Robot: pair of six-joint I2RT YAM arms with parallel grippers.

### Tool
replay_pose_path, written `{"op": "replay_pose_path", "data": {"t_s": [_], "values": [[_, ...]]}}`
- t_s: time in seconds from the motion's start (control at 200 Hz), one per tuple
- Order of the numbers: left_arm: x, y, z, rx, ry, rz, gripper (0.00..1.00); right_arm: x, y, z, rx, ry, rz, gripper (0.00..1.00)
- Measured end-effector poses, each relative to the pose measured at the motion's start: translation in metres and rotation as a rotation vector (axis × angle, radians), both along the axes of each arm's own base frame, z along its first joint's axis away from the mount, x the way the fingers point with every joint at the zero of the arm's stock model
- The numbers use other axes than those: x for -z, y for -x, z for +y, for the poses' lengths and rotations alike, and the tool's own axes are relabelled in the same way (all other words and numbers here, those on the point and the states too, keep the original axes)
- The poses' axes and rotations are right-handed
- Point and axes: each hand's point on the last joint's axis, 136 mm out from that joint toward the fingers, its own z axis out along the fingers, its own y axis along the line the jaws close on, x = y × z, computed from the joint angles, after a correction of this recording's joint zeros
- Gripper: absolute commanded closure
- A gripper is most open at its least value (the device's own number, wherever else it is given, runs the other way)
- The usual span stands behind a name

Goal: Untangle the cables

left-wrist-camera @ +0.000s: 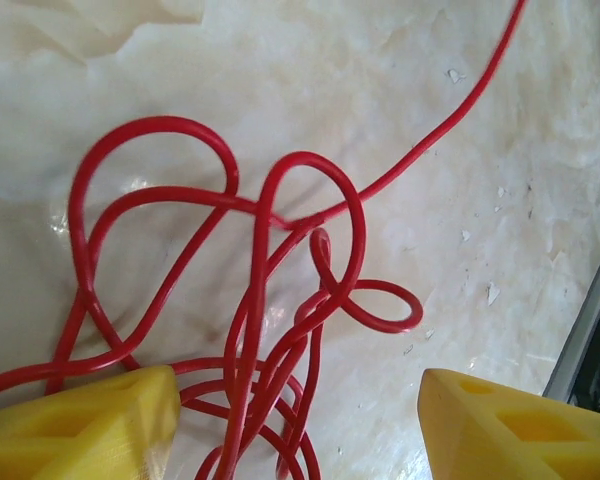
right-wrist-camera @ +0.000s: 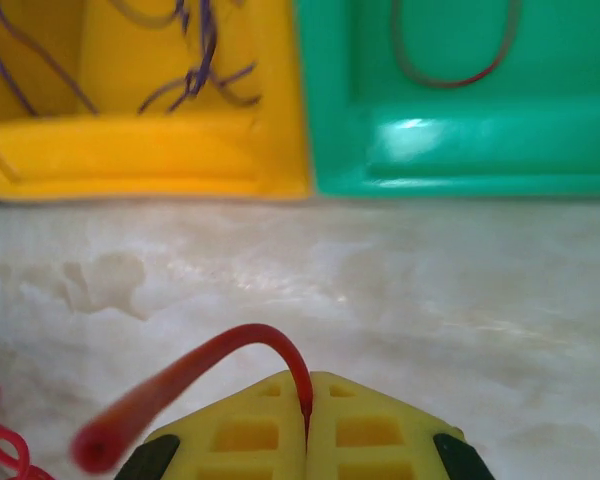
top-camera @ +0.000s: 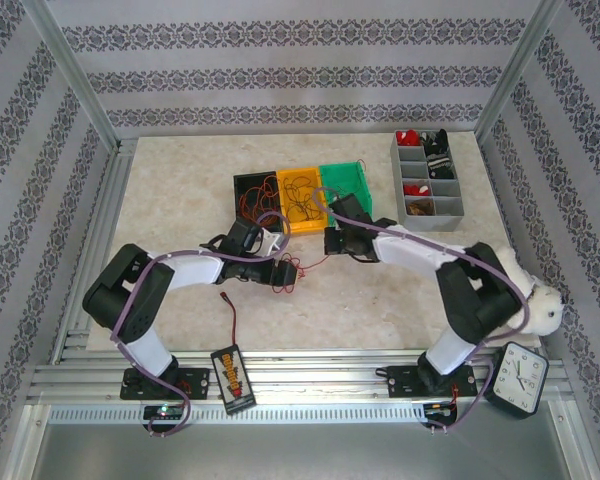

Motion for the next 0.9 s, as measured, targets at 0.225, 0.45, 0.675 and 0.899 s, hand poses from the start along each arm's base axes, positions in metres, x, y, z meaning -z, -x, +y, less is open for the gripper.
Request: {"op": "replay_pose_path", "data": {"t_s": [0.225,0.45,0.675,0.899], "values": [[-0.001,-0.007,-0.007,0.011,0.033,-0.026,0.35,-0.009,0.006,-0.055,0.190,0.015,-0.023,1.00],[0.002,-0.011,-0.007,0.003,0.027,-0.031,0.35,-0.029,0.007,-0.129,0.422,0.073,-0.085,1.00],[0.003,-0.011,-0.006,-0.003,0.022,-0.030,0.37,-0.050,0.014,-0.185,0.589,0.090,-0.145,0.99],[0.005,-0.015,-0.005,-0.021,0.006,-0.025,0.40,-0.054,0.024,-0.208,0.636,0.087,-0.147,0.98]]}}
